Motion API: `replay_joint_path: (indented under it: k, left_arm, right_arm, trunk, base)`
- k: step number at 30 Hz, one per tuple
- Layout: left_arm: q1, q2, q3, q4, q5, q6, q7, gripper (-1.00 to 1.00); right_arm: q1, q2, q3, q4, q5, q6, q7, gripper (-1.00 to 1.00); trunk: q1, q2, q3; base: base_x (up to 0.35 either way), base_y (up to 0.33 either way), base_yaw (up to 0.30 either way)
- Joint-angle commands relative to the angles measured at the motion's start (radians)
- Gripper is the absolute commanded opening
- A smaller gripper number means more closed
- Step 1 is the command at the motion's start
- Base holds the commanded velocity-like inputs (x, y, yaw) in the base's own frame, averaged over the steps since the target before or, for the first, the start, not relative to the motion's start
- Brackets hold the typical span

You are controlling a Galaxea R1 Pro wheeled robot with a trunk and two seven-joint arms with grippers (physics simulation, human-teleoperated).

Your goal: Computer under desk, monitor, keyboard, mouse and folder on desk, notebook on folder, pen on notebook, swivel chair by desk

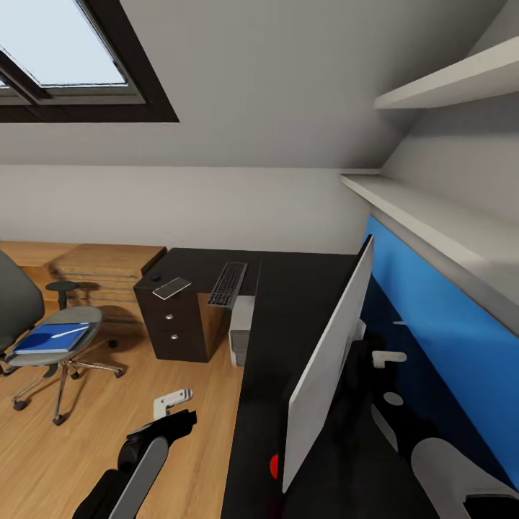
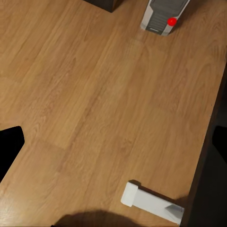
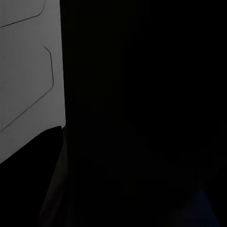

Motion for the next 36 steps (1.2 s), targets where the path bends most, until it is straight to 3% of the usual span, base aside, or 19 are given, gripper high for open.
replay_joint_path:
  k: [1, 29, 36]
  left_arm:
    - [-0.001, 0.001, -0.002, 0.009, 0.009, 0.0, 0.011, 1.0]
    - [-0.001, 0.002, 0.001, 0.011, 0.009, 0.002, 0.01, 1.0]
    - [-0.001, 0.002, 0.024, 0.011, 0.007, 0.0, 0.008, 1.0]
  right_arm:
    - [0.0, 0.0, 0.011, 0.004, -0.013, 0.025, -0.005, -1.0]
    - [0.0, 0.001, 0.014, 0.005, -0.009, 0.025, -0.004, -1.0]
    - [0.0, 0.001, 0.014, 0.004, -0.009, 0.025, -0.004, -1.0]
  trunk:
    - [0.001, -0.002, -0.002]
    - [0.001, -0.002, 0.009]
    - [0.001, -0.002, 0.009]
  base:
    - [0.0, 0.0, -0.082]
    - [0.0, 0.0, -0.1]
    - [0.081, 0.0, -0.011]
